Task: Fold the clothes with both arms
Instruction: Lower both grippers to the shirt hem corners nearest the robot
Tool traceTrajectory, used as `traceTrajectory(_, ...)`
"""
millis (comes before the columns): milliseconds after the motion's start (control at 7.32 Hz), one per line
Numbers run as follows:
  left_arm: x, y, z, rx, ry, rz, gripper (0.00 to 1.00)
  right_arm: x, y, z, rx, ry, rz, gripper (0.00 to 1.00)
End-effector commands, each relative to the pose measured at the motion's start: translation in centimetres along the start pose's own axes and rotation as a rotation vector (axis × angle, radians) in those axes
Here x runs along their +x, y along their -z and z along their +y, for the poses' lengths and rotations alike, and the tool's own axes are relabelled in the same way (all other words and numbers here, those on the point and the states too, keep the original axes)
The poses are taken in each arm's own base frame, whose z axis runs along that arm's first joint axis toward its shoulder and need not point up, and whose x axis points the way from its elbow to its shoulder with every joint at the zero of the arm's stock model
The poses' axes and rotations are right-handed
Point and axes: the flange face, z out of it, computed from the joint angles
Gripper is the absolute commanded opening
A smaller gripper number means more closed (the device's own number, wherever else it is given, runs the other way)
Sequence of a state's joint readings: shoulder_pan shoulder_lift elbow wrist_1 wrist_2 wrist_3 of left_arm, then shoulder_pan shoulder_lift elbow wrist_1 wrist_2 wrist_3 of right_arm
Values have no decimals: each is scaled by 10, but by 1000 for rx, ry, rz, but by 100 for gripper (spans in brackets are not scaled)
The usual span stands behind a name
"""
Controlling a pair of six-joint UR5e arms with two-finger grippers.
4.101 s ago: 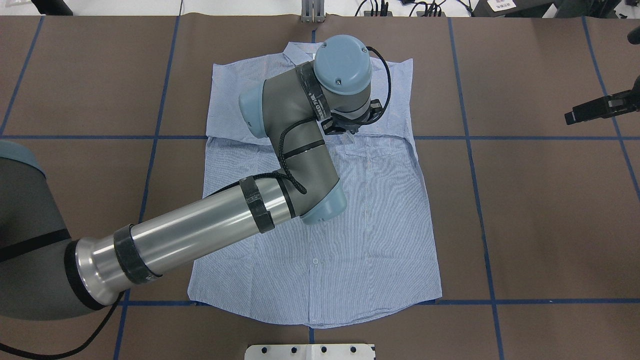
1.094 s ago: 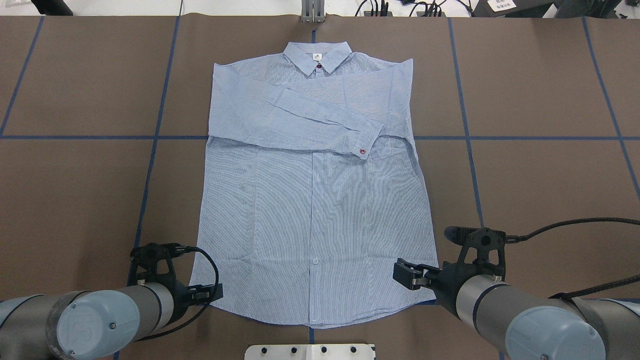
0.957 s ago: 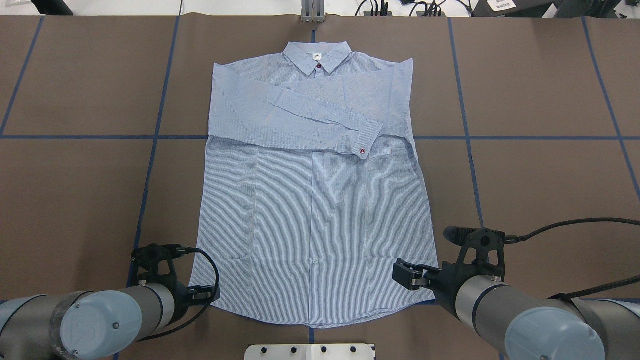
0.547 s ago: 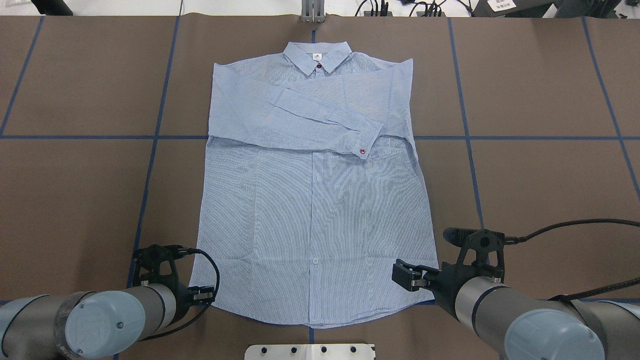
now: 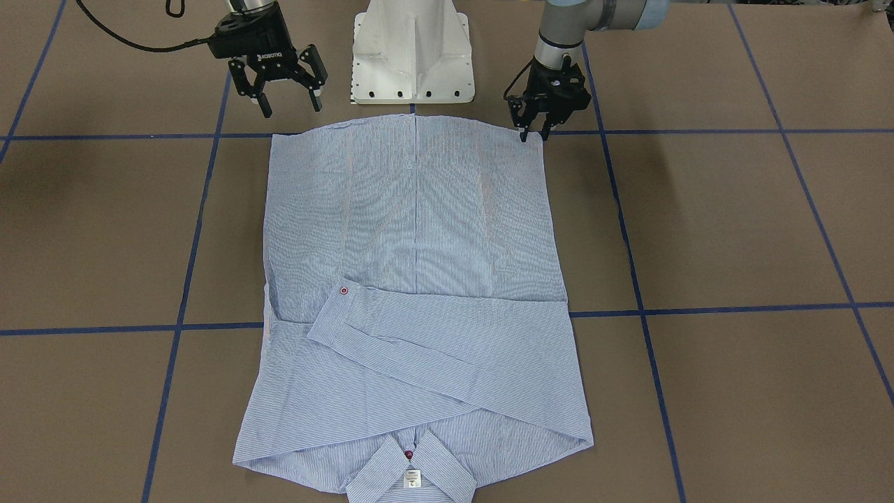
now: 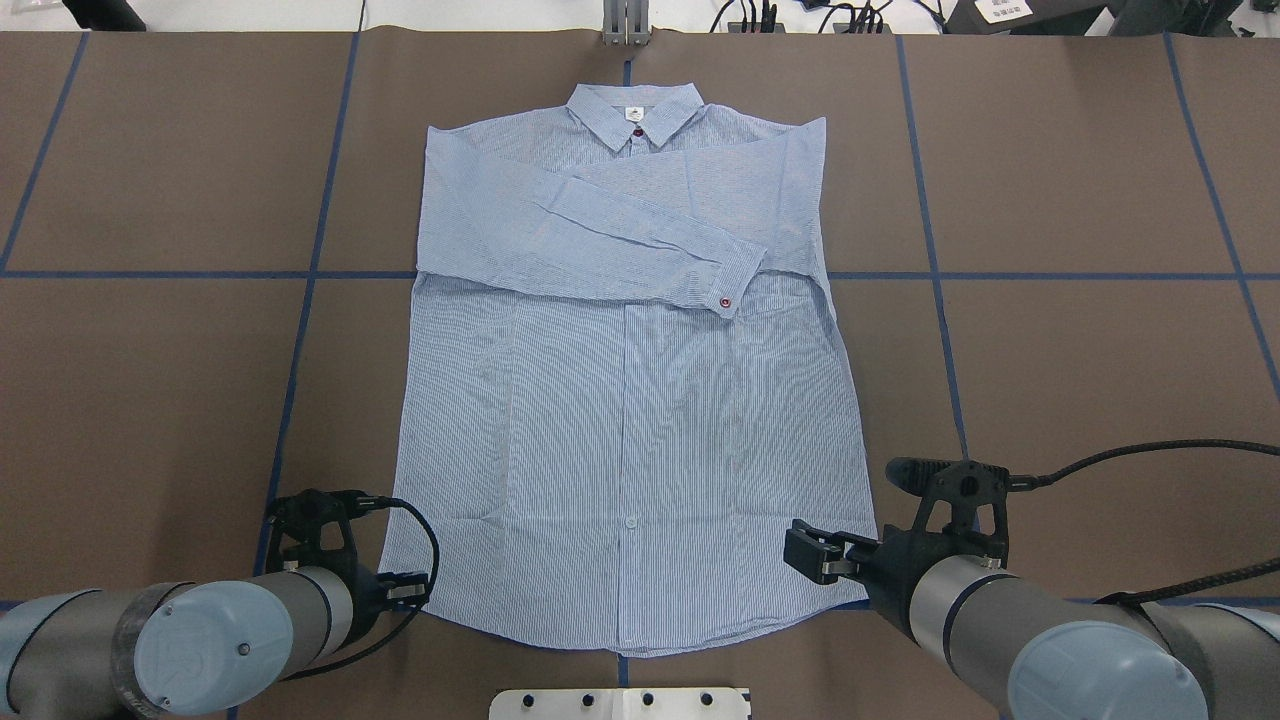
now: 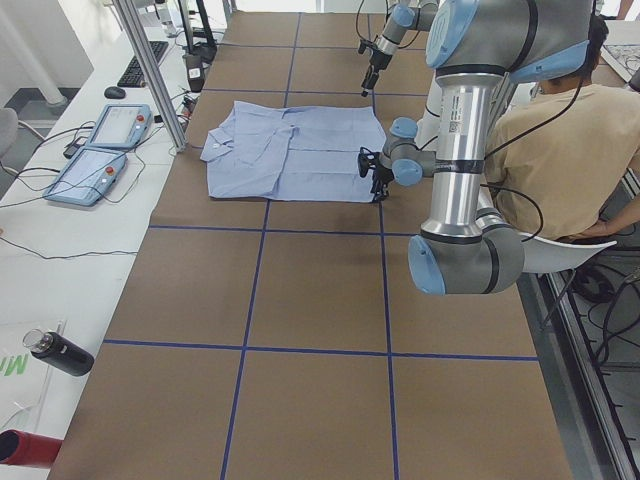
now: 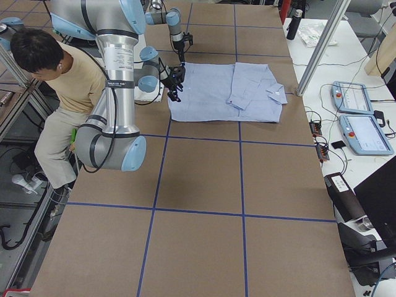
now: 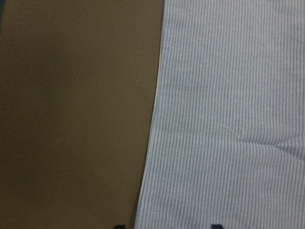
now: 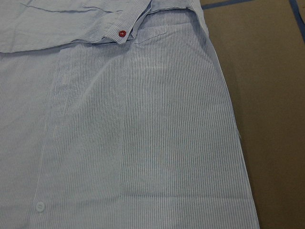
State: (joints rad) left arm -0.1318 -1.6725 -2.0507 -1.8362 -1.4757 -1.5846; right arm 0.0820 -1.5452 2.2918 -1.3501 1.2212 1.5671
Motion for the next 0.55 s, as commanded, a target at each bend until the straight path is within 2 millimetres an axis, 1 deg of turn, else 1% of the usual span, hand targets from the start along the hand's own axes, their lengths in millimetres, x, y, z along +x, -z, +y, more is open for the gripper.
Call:
traceTrajectory(0,0,0,0,0,0,0,33,0,0,1,-2,0,-1,100)
traceTrajectory(137,0,-1,0,0,0,-2,30,-1,0,0,0,1,-2,100)
traceTrajectory(410,0,0,-1,0,3,0,0,1,0,0,0,2,2,100)
